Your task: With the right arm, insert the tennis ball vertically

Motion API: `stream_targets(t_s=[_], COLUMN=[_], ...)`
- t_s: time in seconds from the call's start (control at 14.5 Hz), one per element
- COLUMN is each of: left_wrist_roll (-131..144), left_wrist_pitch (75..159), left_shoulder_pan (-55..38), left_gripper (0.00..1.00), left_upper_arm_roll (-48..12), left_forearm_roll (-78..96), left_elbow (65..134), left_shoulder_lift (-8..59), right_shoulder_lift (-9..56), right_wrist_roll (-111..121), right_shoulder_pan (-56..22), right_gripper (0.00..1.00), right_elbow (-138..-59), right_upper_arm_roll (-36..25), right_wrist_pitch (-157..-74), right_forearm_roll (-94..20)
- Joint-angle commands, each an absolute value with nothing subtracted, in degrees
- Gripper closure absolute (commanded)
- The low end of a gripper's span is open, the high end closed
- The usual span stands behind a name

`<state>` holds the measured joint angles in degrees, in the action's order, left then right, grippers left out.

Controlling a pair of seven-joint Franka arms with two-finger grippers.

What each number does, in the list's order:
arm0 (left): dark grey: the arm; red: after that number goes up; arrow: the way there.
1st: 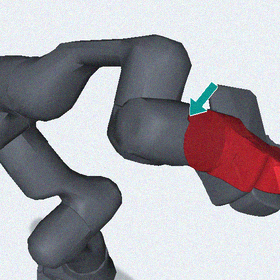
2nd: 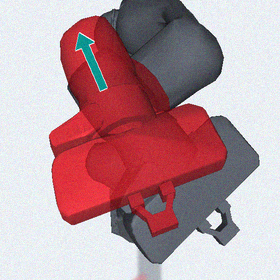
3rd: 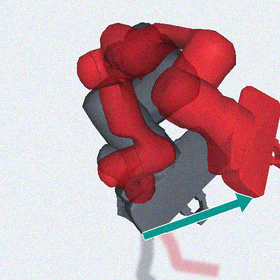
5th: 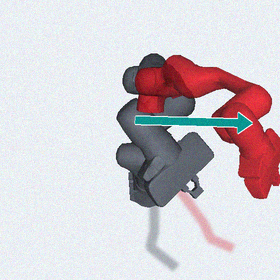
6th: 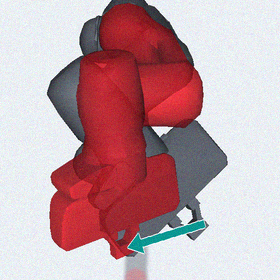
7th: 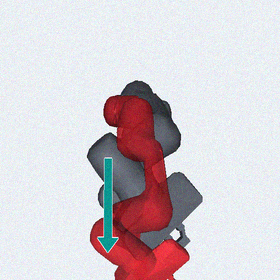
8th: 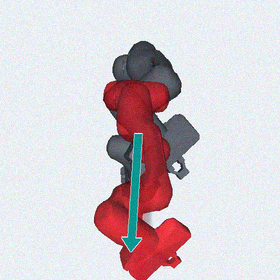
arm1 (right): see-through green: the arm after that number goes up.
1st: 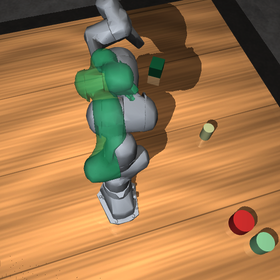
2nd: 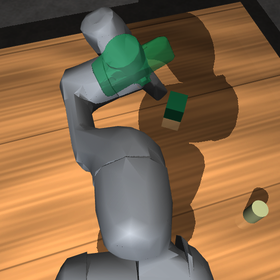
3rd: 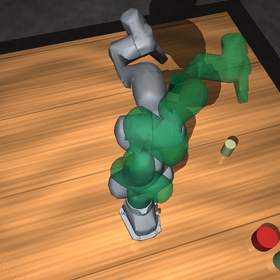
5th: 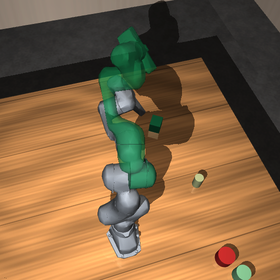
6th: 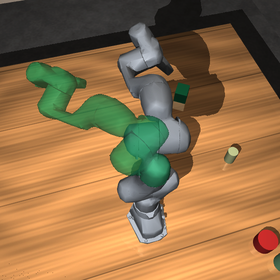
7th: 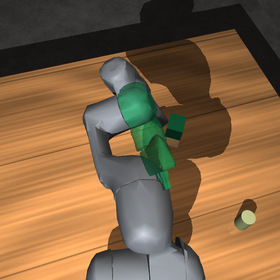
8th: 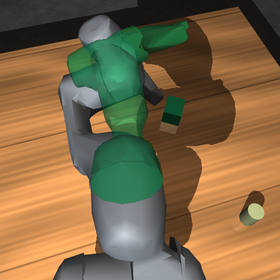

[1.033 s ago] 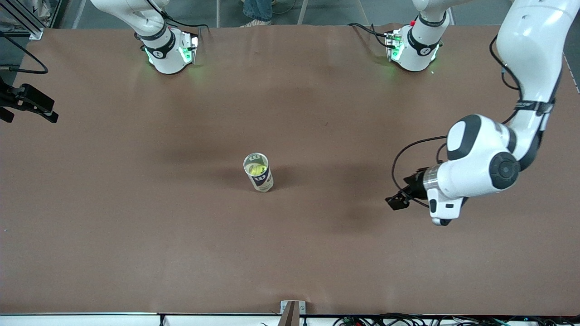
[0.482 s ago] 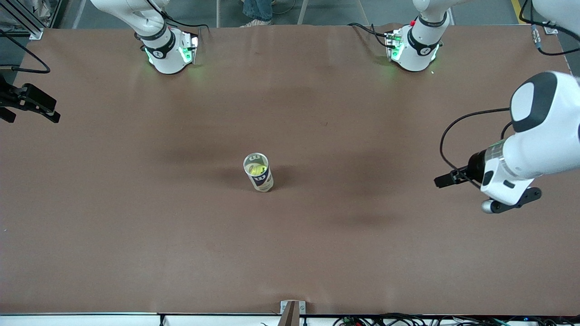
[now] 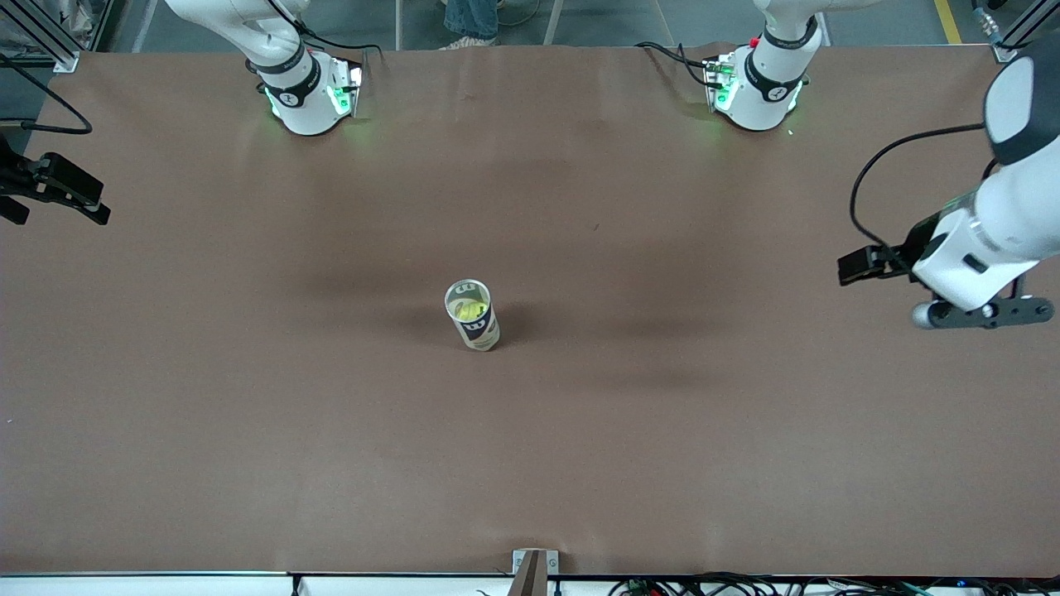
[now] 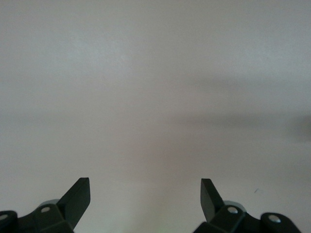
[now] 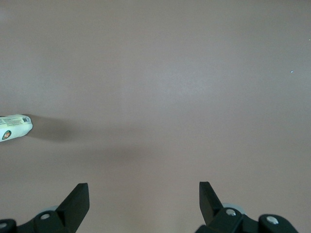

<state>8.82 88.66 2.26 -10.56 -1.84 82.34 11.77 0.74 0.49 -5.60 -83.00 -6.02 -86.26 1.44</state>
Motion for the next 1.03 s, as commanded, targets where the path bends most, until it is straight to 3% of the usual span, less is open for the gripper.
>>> stream_targets(t_s=[0.0, 0.55, 0.96], left_wrist_roll=[7.30, 4.75, 4.22], left_wrist_pitch=[87.72, 80.87, 80.77], left_shoulder_pan=[0.18, -1.84, -1.76], left_gripper=[0.00, 0.00, 0.00], left_upper_arm_roll=[-8.09, -5.45, -4.66], left_forearm_roll=[-0.88, 2.72, 2.72], left_elbow=[81.40, 81.74, 83.41], left_shoulder_lift=[10.02, 3.52, -1.49], right_shoulder_lift=[1.05, 1.05, 1.05], right_wrist_roll=[0.44, 0.44, 0.35], right_shoulder_pan=[-5.54, -5.54, -5.45], right_gripper=[0.00, 0.00, 0.00], right_elbow=[-82.18, -82.18, -82.18], right_upper_arm_roll=[-5.89, -5.89, -5.89], right_wrist_pitch=[-86.13, -86.13, -86.13], right_forearm_roll=[1.41, 1.32, 1.32])
